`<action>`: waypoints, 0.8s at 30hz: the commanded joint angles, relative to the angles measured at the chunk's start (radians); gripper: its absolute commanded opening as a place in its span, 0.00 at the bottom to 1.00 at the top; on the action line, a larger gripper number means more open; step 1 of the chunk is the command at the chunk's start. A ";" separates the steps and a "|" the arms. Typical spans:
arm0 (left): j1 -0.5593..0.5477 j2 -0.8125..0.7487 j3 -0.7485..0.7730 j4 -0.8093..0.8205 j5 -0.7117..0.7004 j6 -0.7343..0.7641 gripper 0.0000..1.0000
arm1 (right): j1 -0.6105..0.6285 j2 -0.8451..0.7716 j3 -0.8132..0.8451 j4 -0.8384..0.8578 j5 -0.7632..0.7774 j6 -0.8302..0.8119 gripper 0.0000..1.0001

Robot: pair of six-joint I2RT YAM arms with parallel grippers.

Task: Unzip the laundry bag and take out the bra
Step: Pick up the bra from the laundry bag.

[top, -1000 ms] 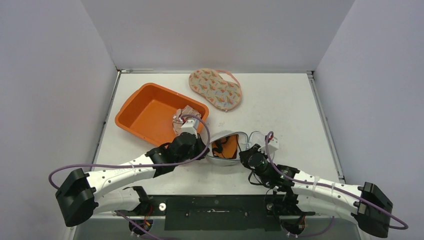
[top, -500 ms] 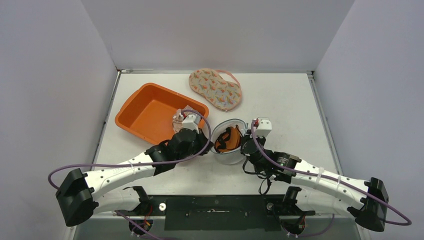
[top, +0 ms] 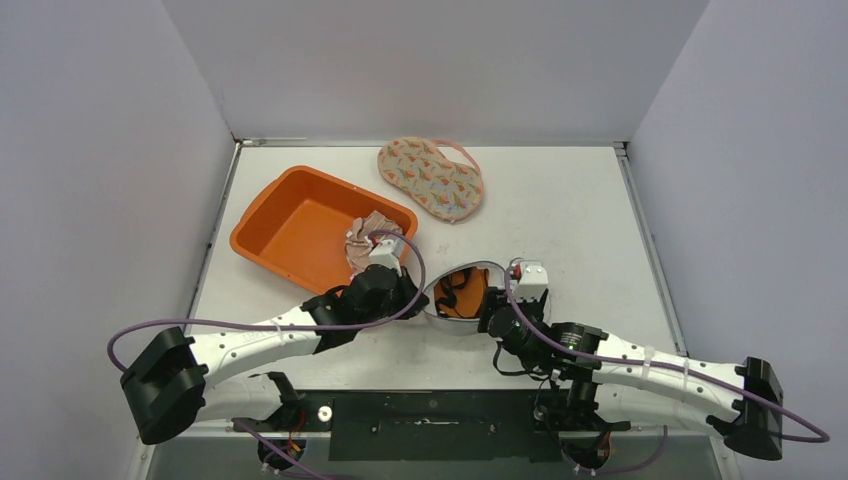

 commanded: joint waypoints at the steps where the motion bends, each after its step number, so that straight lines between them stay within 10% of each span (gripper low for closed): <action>1: -0.002 0.004 0.008 0.080 0.032 -0.011 0.00 | 0.052 -0.046 0.127 -0.139 0.047 0.051 0.68; 24: -0.013 0.031 0.014 0.098 0.026 0.007 0.00 | -0.233 0.219 0.186 0.169 -0.264 -0.133 0.64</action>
